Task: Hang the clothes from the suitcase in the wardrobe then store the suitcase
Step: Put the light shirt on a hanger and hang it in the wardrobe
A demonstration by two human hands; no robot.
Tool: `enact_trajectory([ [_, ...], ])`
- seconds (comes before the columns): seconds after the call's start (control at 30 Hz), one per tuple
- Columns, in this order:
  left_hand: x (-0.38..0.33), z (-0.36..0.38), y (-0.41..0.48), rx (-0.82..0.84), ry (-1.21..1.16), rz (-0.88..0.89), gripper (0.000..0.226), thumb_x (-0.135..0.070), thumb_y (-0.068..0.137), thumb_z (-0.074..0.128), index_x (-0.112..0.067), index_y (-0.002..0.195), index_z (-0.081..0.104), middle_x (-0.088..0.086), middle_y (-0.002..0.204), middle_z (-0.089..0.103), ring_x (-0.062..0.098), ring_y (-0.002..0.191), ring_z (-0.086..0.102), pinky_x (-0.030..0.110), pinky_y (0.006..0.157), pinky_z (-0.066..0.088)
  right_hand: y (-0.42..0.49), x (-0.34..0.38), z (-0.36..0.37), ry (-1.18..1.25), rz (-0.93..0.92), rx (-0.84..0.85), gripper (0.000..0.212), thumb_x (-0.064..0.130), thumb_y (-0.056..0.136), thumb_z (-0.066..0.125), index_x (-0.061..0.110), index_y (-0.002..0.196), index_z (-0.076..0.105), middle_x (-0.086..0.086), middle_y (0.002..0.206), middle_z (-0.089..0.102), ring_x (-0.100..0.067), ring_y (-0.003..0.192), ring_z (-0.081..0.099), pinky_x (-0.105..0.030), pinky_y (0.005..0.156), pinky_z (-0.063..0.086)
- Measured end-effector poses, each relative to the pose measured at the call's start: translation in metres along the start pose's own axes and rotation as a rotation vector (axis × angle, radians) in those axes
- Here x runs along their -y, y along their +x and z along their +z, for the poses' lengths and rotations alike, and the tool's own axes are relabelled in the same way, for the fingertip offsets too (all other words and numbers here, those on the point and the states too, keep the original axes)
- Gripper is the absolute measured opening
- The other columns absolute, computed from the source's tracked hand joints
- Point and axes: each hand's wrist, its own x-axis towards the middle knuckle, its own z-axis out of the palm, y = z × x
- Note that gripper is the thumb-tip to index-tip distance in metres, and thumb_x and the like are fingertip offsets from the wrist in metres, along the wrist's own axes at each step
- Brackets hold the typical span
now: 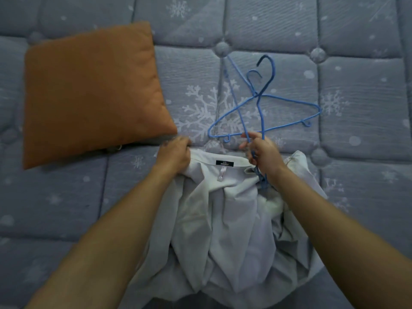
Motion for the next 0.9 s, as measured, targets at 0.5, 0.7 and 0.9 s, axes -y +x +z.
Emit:
enact_trajectory([
  [0.5, 0.037, -0.045, -0.008, 0.063, -0.354, -0.178, 0.025, -0.03, 0.076, 0.085, -0.014, 0.075, 0.065, 0.003, 0.074, 0.064, 0.02, 0.072, 0.057, 0.031, 0.063, 0.041, -0.109, -0.035, -0.082, -0.042, 0.348, 0.503, 0.063, 0.026, 0.065, 0.064, -0.007, 0.119, 0.065, -0.028, 0.082, 0.059, -0.022, 0.045, 0.043, -0.025, 0.041, 0.03],
  [0.7, 0.026, -0.097, -0.041, -0.083, -0.405, -0.132, 0.028, -0.026, 0.082, 0.079, -0.016, 0.07, 0.056, -0.003, 0.064, 0.054, 0.017, 0.064, 0.046, 0.032, 0.057, 0.036, -0.15, -0.013, -0.098, -0.263, 0.419, 0.575, 0.066, 0.031, 0.065, 0.061, -0.009, 0.117, 0.065, -0.026, 0.073, 0.06, -0.018, 0.044, 0.049, -0.022, 0.039, 0.039],
  [0.9, -0.02, -0.151, -0.084, -0.062, -0.438, -0.001, 0.031, -0.023, 0.082, 0.079, -0.016, 0.067, 0.053, -0.001, 0.062, 0.055, 0.012, 0.056, 0.042, 0.031, 0.057, 0.037, -0.176, 0.021, -0.075, -0.489, 0.362, 0.543, 0.061, 0.043, 0.068, 0.058, 0.001, 0.109, 0.072, -0.026, 0.075, 0.063, -0.021, 0.048, 0.049, -0.024, 0.04, 0.039],
])
